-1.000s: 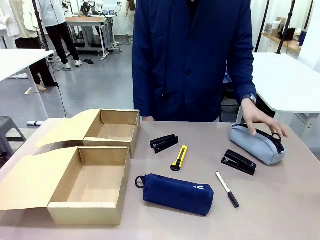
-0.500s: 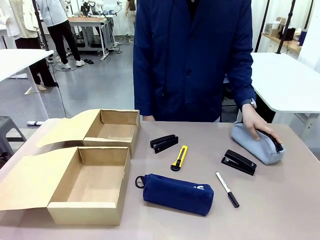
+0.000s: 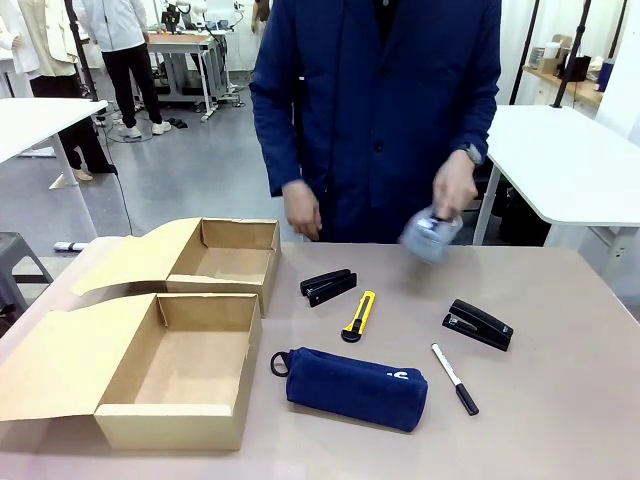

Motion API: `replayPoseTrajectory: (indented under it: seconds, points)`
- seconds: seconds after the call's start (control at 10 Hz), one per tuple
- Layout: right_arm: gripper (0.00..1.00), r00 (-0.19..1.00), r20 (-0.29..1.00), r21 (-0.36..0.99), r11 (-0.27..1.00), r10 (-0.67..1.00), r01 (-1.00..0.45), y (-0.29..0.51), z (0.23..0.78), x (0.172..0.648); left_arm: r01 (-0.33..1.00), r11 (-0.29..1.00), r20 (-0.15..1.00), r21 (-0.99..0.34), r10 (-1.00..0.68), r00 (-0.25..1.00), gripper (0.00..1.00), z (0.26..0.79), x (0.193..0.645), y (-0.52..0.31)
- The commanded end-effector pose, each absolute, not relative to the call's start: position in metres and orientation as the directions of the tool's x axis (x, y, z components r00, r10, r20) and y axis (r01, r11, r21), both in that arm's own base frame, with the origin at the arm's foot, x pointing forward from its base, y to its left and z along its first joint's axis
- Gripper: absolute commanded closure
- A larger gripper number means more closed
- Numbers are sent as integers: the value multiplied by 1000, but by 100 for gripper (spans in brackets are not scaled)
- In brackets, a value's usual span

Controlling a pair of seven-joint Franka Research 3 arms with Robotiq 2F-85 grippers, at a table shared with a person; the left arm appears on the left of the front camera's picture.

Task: Place items inside the box.
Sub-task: Pick up a Pencil pouch or Stapler and place it inside the Mailer Box closest to the robot.

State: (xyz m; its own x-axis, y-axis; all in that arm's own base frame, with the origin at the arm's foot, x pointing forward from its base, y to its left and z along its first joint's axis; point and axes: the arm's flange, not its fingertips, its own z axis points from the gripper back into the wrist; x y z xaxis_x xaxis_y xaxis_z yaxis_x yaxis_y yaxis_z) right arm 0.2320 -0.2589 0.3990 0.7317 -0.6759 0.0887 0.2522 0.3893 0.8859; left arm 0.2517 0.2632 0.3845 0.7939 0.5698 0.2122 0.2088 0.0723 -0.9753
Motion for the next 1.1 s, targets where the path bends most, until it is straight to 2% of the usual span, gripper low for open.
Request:
replayPoseTrajectory:
  seconds: [0.0,0.1,0.2,0.4,0.6,0.7,1.0]
  points:
    - [0,791,152,849,488,-592,202,-210,408,236,234,77,237,-969,558,795,0,385,249,262]
    - [0,804,78,847,465,-589,259,-180,421,249,234,77,237,-969,558,795,0,385,249,262]
    - [0,819,15,777,522,-574,352,-133,437,265,234,77,237,-969,558,795,0,385,249,262]
    - [0,850,-16,600,675,-526,429,-32,462,283,234,77,237,-969,558,795,0,385,249,262]
    - [0,890,92,426,826,-447,371,76,471,279,234,77,237,-969,558,795,0,385,249,262]
    - [0,936,115,361,891,-333,273,131,468,269,234,77,237,-969,558,795,0,385,249,262]
    - [0,999,31,246,969,-11,3,243,439,224,234,77,237,-969,558,795,0,385,249,262]
